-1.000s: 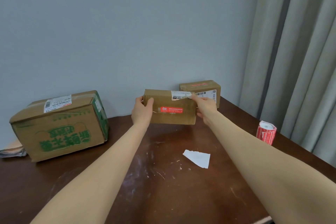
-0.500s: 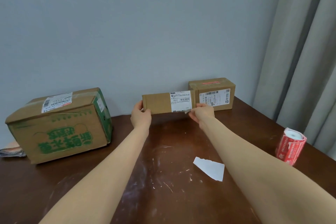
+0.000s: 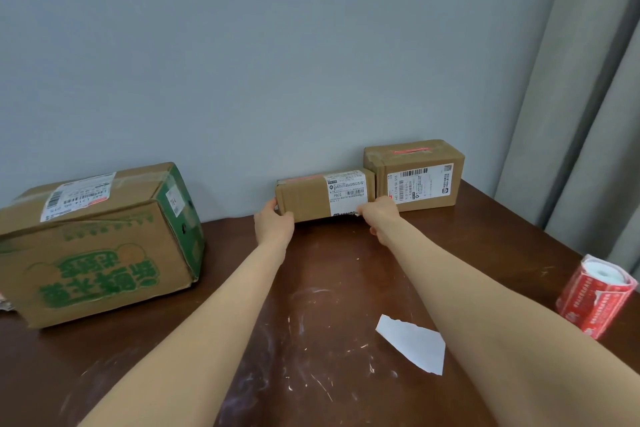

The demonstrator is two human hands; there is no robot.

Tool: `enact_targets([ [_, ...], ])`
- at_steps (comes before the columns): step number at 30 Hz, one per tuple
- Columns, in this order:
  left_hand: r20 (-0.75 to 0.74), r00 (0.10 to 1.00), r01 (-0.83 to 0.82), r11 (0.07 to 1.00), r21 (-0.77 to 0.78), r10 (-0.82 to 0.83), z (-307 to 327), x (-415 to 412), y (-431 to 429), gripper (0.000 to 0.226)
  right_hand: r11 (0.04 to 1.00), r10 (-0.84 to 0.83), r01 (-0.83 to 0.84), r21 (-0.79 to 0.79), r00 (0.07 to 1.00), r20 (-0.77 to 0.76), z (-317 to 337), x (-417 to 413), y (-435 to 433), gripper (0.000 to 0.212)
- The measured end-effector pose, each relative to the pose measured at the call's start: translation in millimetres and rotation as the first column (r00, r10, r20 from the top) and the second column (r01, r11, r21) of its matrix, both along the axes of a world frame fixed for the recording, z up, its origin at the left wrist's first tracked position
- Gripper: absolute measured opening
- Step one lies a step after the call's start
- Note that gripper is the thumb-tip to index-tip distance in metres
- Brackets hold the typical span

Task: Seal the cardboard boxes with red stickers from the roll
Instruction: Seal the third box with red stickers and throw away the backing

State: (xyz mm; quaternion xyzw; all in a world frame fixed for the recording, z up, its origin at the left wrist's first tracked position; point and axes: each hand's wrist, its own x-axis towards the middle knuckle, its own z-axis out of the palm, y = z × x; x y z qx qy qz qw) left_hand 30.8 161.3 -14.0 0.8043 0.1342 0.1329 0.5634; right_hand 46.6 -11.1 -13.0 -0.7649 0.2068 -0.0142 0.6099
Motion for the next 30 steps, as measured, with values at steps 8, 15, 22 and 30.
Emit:
enact_targets([
  [8, -0.08, 0.993, 0.085, 0.995, -0.049, -0.089, -0.3, 6.7, -5.6, 0.034, 1.0, -0.006, 0.007, 0.026, 1.0, -0.013, -5.7, 4.7, 2.8, 0.008],
  [15, -0.13, 0.985, 0.112, 0.993, -0.029, -0.115, 2.9, 2.6, -6.4, 0.039, 0.994, 0.044, -0.042, 0.1, 0.999, -0.013, -0.2, -7.2, 6.8, 0.032],
  [22, -0.114, 0.993, 0.044, 0.995, 0.084, -0.034, 16.7, -19.6, -2.8, 0.05, 0.994, 0.074, -0.077, 0.072, 0.996, 0.04, 17.4, -34.1, 8.9, 0.044],
  [30, -0.192, 0.955, 0.252, 0.959, 0.132, -0.225, 28.8, -61.7, 2.9, 0.041, 0.985, 0.148, -0.146, -0.088, 0.989, 0.016, 32.3, -79.2, 13.1, 0.044],
])
